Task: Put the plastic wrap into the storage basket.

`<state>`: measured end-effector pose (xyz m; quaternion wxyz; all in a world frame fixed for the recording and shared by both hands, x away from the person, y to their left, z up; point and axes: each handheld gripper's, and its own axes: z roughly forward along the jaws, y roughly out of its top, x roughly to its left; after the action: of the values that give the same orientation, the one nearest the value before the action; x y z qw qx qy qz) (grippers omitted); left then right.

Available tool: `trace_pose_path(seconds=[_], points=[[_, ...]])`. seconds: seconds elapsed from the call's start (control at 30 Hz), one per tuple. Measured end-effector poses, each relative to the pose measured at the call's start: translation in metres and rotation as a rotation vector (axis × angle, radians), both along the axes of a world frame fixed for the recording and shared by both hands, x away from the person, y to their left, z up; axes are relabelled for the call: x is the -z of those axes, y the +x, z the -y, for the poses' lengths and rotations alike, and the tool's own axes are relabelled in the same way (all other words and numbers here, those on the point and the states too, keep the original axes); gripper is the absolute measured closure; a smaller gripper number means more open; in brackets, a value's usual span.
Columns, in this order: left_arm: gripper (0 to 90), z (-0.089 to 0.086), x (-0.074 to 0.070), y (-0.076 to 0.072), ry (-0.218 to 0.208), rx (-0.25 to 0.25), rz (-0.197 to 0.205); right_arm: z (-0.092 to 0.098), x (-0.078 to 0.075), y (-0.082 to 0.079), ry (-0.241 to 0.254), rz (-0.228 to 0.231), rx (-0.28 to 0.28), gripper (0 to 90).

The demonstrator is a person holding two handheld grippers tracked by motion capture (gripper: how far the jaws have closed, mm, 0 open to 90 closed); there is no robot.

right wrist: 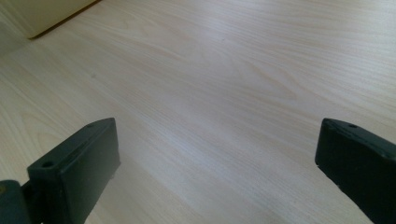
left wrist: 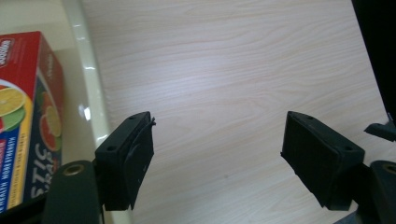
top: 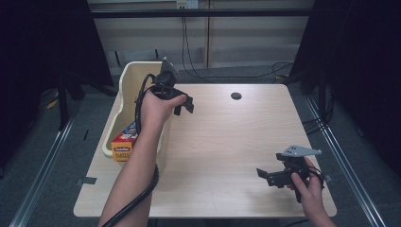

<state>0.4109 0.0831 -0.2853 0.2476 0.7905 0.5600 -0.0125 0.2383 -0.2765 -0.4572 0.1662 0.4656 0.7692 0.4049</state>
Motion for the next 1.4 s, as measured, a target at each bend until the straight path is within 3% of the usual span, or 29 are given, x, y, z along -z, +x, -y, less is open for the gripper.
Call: trace_pose_path(seconds=[1.0, 1.37, 1.4], points=[[22.2, 0.043, 0.026, -0.016, -0.037, 0.158, 0.007, -0.003, 0.002, 0.001, -0.010, -0.011, -0.015, 0.0], [21.5, 0.049, 0.034, -0.019, -0.044, 0.169, 0.005, -0.004, 0.002, 0.000, -0.009, -0.019, -0.021, 0.0], [21.4, 0.050, 0.036, -0.020, -0.059, 0.163, 0.001, -0.004, 0.002, 0.000, -0.008, -0.017, -0.019, 0.0]])
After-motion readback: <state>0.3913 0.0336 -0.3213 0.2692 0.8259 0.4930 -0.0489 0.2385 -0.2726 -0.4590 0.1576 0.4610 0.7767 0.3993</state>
